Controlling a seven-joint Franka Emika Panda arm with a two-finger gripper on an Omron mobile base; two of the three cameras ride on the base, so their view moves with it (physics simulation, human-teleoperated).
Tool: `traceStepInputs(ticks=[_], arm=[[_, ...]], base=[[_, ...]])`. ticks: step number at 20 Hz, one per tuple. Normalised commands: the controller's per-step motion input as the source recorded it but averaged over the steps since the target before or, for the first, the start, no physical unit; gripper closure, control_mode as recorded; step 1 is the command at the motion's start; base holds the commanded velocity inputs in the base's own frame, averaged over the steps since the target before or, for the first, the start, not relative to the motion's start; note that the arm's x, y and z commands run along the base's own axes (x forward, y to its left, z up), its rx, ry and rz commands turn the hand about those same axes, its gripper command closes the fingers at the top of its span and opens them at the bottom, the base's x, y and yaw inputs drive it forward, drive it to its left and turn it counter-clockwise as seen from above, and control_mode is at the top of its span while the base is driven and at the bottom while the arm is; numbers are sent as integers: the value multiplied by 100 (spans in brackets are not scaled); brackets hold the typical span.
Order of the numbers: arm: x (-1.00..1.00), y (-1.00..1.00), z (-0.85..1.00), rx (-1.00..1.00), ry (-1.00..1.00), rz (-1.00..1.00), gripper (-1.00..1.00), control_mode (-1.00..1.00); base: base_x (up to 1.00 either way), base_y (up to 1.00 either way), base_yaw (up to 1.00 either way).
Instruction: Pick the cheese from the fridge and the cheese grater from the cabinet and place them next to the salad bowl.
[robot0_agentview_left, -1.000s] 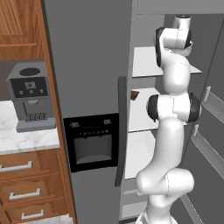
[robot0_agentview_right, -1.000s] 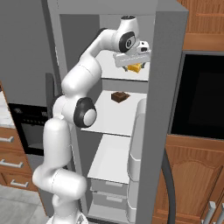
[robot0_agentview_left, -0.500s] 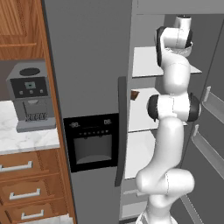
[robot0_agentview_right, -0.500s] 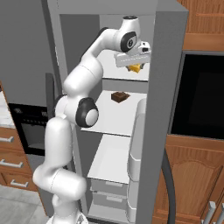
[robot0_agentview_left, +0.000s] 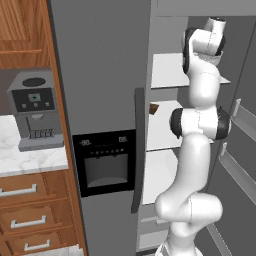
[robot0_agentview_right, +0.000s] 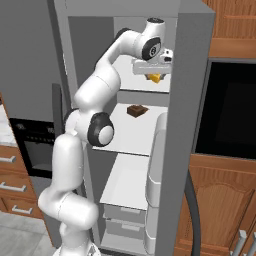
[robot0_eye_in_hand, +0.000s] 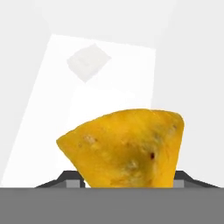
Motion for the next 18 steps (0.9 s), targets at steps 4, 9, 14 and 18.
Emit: traceStepInputs(ticks=[4,9,14,18], arm=[[16,19,0,17,-12,-14,100,-100],[32,63,0,0,-9,-9,100,-100],[41,9,-13,0,-10,-14,100,-100],[3,0,-2,0,0,-4,100,-100]], base=[[0,0,0],[0,0,0],[0,0,0],[0,0,0]])
